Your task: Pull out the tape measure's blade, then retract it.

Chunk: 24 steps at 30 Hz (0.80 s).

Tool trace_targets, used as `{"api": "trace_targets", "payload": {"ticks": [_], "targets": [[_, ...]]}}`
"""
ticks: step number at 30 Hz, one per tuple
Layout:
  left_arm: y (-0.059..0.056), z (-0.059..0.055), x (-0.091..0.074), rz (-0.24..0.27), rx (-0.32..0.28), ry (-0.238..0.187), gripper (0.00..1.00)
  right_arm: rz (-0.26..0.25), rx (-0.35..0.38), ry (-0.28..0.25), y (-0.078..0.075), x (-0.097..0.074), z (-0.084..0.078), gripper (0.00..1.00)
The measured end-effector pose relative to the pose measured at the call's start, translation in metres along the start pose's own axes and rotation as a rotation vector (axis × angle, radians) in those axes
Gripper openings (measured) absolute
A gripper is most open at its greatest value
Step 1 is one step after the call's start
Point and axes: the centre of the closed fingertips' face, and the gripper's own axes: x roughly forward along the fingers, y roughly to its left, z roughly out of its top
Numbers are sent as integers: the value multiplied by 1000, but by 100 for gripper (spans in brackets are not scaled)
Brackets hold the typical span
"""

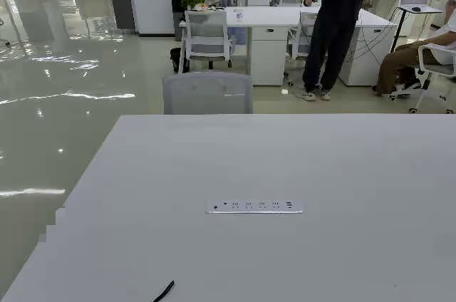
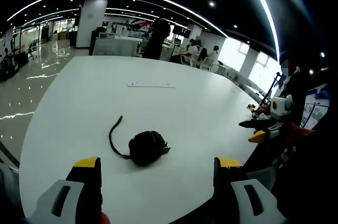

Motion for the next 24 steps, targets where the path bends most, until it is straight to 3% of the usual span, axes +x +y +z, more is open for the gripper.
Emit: {"api": "trace_targets", "payload": {"ticks": [6,10,24], "targets": [[-3,-1,2,-5,16,5,84,-2,7,-6,0,2,-3,75],[1,-5,3,-5,19,16,84,-15,21,-12,-2,0,-5,75],[9,-2,-1,9,1,1,84,-53,29,-24,-14,-6,-6,75]]}}
